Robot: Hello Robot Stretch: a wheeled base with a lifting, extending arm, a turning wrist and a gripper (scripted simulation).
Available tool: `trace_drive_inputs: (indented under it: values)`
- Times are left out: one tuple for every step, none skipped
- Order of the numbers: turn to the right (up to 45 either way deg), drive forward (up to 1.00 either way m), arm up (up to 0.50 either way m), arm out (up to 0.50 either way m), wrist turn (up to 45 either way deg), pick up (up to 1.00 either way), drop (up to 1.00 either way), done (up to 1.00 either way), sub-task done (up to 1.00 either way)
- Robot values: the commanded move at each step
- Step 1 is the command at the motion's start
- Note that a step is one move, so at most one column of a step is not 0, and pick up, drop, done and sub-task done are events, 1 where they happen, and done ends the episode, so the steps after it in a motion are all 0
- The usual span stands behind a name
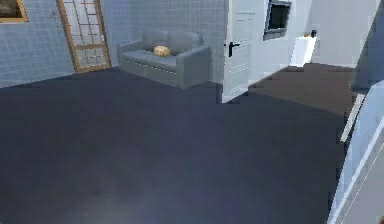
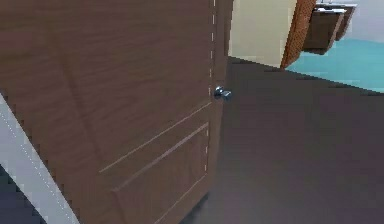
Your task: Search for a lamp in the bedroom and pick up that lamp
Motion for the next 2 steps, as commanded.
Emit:
trace_drive_inputs:
  values:
    - [0.0,0.55,0.0,0.0,0.0,0.0,0.0,0.0,0.0]
    - [36.0,0.0,0.0,0.0,0.0,0.0,0.0,0.0,0.0]
